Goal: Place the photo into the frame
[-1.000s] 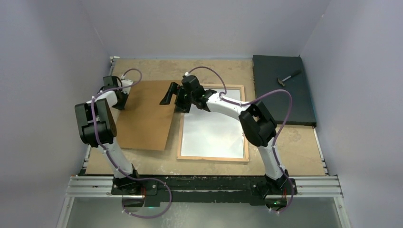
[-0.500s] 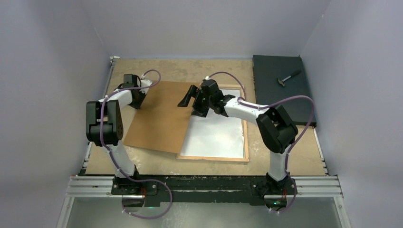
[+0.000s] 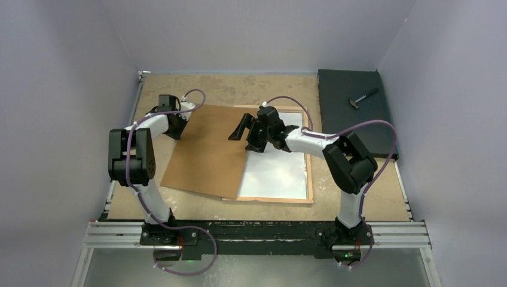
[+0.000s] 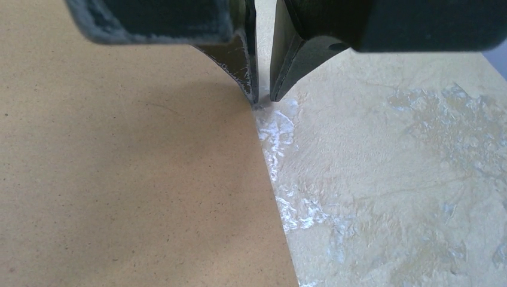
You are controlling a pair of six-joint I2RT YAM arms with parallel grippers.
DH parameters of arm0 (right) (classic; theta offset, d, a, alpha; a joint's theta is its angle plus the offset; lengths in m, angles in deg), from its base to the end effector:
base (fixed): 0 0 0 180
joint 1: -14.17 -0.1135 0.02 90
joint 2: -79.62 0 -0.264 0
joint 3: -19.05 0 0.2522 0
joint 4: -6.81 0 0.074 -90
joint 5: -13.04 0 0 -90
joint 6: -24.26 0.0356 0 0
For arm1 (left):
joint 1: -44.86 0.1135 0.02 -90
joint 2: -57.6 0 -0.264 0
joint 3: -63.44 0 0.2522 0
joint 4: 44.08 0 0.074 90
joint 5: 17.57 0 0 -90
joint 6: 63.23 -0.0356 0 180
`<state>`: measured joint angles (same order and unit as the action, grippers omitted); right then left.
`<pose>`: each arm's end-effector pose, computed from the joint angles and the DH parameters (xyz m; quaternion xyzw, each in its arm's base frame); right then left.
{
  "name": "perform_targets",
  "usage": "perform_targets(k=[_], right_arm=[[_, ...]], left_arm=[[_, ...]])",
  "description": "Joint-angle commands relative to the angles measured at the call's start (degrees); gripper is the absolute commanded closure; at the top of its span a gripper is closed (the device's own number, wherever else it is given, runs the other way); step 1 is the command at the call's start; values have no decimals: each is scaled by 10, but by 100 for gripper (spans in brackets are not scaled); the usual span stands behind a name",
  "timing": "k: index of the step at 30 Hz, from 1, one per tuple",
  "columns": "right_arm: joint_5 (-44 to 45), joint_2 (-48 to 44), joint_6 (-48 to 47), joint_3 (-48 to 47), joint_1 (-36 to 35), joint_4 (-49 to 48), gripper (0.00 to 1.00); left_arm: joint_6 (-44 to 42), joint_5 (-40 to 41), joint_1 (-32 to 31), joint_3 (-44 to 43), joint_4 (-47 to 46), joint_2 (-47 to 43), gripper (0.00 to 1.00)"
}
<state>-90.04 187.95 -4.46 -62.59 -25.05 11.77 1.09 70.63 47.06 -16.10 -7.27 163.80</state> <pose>0.3210 0.2724 0.1938 0.1115 0.8621 0.4359 0.2332 0.3678 0.0130 0.1558 0.2015 0.9521 0.0404 0.2264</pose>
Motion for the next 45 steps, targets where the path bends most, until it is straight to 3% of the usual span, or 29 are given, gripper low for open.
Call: perform_targets(k=[1, 12, 45], right_arm=[[-3, -10, -26, 6, 3, -18, 5], [28, -68, -86, 27, 11, 23, 5], [-38, 4, -53, 59, 11, -107, 38]], left_arm=[[30, -57, -11, 45, 124, 46, 88], [30, -46, -6, 42, 121, 51, 90], [30, -54, -3, 35, 127, 53, 93]])
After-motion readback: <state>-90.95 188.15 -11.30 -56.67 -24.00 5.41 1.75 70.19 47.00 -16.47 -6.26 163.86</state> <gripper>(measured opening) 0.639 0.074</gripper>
